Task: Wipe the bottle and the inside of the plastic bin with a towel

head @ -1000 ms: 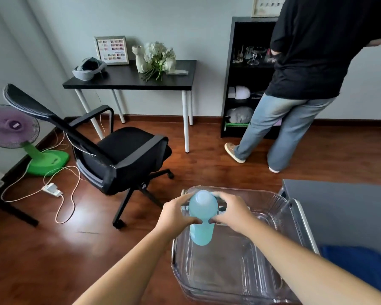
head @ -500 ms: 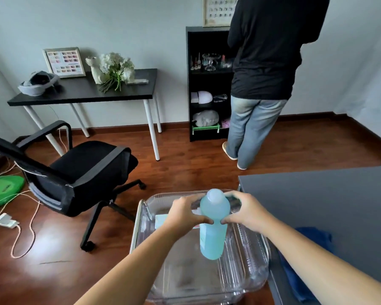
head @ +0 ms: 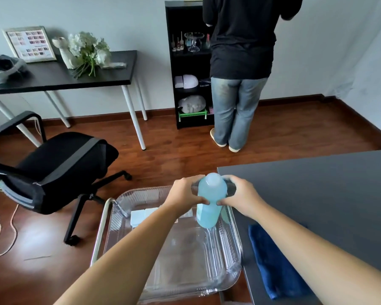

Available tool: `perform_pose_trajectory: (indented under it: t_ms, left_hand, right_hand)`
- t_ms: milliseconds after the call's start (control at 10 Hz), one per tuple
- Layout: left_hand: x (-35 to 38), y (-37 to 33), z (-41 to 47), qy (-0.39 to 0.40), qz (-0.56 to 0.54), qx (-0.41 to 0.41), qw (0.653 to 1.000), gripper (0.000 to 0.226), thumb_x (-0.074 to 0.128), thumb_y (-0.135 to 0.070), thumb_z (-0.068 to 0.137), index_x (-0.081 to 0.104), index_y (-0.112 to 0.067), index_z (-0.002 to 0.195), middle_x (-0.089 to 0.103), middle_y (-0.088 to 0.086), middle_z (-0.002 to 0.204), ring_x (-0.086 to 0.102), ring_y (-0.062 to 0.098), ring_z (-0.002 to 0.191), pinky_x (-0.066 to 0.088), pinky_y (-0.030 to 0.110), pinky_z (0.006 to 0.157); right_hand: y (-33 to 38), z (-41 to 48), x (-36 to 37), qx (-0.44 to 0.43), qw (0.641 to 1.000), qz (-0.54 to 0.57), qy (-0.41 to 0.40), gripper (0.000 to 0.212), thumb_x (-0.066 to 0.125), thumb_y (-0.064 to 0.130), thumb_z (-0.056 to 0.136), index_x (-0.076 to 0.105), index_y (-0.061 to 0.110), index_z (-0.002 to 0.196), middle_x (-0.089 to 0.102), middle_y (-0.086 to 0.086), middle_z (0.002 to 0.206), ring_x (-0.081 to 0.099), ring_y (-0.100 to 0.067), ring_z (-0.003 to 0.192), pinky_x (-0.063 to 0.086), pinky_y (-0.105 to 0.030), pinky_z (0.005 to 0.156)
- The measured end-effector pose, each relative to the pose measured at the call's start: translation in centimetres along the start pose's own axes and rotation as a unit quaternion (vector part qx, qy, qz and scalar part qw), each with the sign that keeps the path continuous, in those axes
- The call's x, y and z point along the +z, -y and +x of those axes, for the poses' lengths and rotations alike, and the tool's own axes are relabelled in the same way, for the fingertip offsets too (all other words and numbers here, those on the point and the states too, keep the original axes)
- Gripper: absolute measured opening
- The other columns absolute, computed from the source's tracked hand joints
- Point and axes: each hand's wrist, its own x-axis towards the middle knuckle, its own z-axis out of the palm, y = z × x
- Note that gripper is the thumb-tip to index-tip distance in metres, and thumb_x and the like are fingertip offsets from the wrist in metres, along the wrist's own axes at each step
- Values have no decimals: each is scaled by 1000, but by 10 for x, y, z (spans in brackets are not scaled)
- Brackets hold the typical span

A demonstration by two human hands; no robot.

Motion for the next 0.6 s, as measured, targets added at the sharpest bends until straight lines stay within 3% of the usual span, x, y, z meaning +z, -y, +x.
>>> perform_pose_trajectory:
  t_ms: [100,200,300,400,500,600]
  left_hand:
    - [0,3,7,-12,3,-2,1000,68,86,-13,56,64,-29,119,67,-18,101,58,3,95,37,-2,68]
    - [0,6,11,-15,17,-8,1000,69,86,-14,57,63,-27,120,68,-14,106,60,9,95,41,12,74]
    - [3,11,12,-18,10,-14,1000,71,86,-14,58,60,-27,123,68,-12,109,62,17,93,42,9,71]
    - [5,13,11,-16,10,-21,1000,76,86,-17,61,56,-27,130,65,-7,120,60,11,93,40,11,75]
    - [5,12,10,-13,27,-22,999,84,87,-21,62,49,-24,137,61,-3,128,57,10,100,41,19,86]
    - [1,6,7,-18,20,-37,999,92,89,-24,61,43,-21,141,56,0,135,55,15,115,41,25,93]
  right_hand:
    - [-1,8,3,-8,1000,7,-14,72,87,12,58,57,22,123,62,5,114,56,-12,103,48,-27,83]
    - [2,14,5,-6,1000,0,-10,73,87,11,58,56,22,124,60,6,113,55,-12,103,45,-24,81]
    - [0,14,9,-8,1000,-5,-13,74,87,11,60,54,22,126,59,5,118,54,-12,104,47,-26,83]
    - [1,11,9,-3,1000,0,-11,76,86,10,62,53,20,129,59,1,126,55,-16,110,52,-36,94]
    - [3,8,6,-7,1000,-13,-4,79,86,11,64,50,16,134,55,0,133,54,-18,117,49,-40,100]
    - [10,3,2,-29,999,-11,-31,76,86,13,64,52,14,132,55,0,129,56,-18,114,49,-34,98]
